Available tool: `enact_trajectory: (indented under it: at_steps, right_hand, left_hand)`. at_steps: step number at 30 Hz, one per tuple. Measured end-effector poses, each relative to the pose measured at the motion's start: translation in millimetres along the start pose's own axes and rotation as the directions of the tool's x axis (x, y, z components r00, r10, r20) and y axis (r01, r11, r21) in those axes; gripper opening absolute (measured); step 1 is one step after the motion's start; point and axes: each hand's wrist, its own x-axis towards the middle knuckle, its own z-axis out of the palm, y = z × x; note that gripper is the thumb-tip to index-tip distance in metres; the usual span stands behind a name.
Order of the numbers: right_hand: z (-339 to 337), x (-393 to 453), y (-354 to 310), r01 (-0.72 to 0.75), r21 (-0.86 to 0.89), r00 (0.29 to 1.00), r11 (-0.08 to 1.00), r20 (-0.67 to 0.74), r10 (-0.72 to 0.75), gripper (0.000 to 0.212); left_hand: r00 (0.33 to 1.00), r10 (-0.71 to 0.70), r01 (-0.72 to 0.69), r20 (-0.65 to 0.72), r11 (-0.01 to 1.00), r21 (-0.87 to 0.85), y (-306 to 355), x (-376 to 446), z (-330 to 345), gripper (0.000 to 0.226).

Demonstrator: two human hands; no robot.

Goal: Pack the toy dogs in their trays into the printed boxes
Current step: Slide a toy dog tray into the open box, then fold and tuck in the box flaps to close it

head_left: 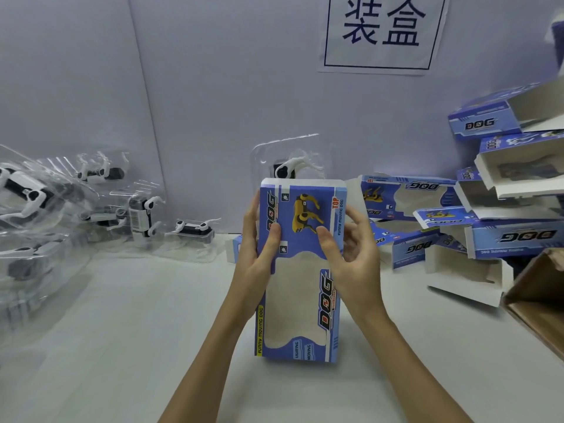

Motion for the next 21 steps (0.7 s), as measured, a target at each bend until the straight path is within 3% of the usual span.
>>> enact_trajectory:
  at_steps: [7, 11, 14, 18, 21]
  right_hand:
    - [-13, 11, -2, -0.152, 0.08, 0.984, 0.985, 0.102, 0.143, 0.063]
    - [-13, 11, -2, -0.19, 0.107, 0.971, 0.976, 0.171, 0.17, 0.055]
    - [-12, 11, -1, -0.219, 0.136, 0.964, 0.966, 0.183, 0.193, 0.06]
    - [-13, 10, -1, -0.202, 0.101, 0.971, 0.974, 0.154, 0.185, 0.069]
    - [-14, 9, -3, -0.203, 0.023, 0.962, 0.979, 0.192, 0.195, 0.056]
  left_hand:
    - [0.999, -0.045, 0.046, 0.029, 0.998, -0.046, 0, 0, -3, 0.058]
    - [0.998, -0.05, 0.053, 0.047, 0.996, -0.077, 3, 2, -9, 0.064]
    - [0.998, -0.055, 0.057, 0.023, 0.997, -0.06, 4, 1, -7, 0.066]
    - [0.999, -0.05, 0.05, 0.005, 0.999, 0.002, 6, 2, -6, 0.066]
    - [0.999, -0.049, 0.049, 0.0, 0.999, 0.016, 5, 2, -8, 0.067]
